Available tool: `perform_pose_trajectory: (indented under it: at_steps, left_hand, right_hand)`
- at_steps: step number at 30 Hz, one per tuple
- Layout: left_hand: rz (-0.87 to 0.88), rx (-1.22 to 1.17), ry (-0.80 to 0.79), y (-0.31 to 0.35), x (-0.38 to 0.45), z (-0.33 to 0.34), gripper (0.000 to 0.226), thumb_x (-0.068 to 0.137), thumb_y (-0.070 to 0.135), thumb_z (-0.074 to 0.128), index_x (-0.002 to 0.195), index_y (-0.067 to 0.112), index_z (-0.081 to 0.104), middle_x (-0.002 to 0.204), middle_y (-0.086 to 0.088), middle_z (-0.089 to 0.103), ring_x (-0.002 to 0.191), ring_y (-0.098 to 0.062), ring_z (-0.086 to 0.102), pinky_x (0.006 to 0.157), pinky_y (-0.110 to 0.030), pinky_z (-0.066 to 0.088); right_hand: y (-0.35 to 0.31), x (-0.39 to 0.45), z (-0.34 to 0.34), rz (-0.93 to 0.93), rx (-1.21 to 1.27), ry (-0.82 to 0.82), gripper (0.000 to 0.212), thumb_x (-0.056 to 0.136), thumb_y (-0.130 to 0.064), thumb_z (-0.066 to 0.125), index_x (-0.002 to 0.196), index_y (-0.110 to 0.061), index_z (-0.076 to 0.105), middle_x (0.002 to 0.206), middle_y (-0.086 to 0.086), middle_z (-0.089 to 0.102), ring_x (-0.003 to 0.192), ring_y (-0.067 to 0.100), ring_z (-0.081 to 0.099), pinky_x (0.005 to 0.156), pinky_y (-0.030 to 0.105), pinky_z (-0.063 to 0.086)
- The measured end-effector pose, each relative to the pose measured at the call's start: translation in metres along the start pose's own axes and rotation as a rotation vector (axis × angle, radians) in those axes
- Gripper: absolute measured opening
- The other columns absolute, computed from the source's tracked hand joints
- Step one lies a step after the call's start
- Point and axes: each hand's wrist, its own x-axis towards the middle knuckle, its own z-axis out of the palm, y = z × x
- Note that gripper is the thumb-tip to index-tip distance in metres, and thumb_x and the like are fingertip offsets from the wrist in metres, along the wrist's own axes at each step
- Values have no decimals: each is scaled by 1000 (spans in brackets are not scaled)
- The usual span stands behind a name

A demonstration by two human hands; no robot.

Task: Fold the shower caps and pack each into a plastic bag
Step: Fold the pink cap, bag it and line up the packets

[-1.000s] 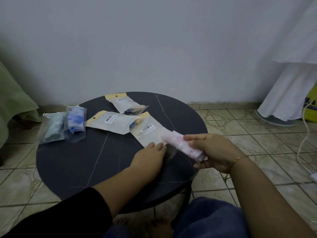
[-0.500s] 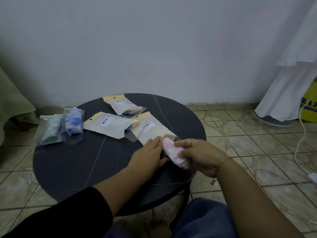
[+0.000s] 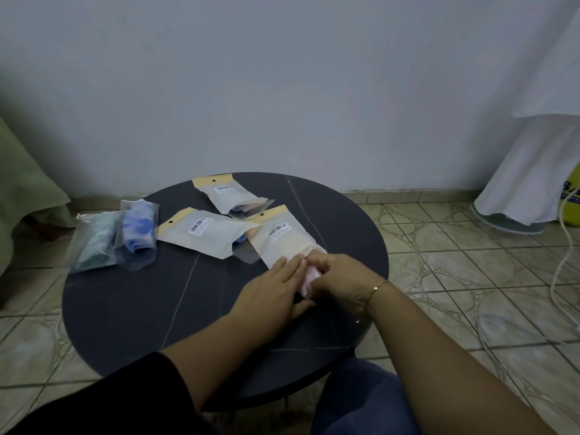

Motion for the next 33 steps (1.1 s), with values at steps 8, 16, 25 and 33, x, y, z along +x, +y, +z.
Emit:
perform_pose_trajectory:
  at_steps: [8, 16, 25, 33]
  left_hand:
    - [61, -11, 38, -17, -1, 6, 89, 74, 69, 5, 150, 25, 18, 157, 10, 15, 144, -12, 17, 103, -29, 39]
    - [198, 78, 195, -37, -1, 2, 69, 80, 62, 35, 127, 18, 59, 127, 4, 61, 110, -16, 63, 72, -24, 55]
    - [285, 3, 168, -39, -1, -1, 63, 79, 58, 43, 123, 18, 63, 126, 6, 62, 110, -19, 63, 74, -30, 58]
    - [318, -31, 99, -40, -1, -6, 61, 78, 59, 46, 123, 21, 62, 125, 10, 62, 113, -16, 61, 77, -26, 57]
  right_hand:
    - [0, 13, 8, -209, -761, 379, 26, 84, -14, 62, 109, -17, 65, 113, 8, 58, 105, 25, 52, 86, 31, 43]
    - [17, 36, 11, -461, -1043, 683, 43, 61, -25, 79, 98, -22, 58, 100, 5, 56, 88, 25, 54, 68, 30, 32]
    - [21, 43, -3, -342, -687, 367, 38, 82, -20, 62, 116, -22, 44, 111, -2, 41, 102, 16, 43, 84, 29, 44]
    - [27, 43, -12, -377, -723, 322, 30, 85, -17, 62, 114, -23, 56, 114, -3, 46, 100, 15, 51, 85, 28, 47]
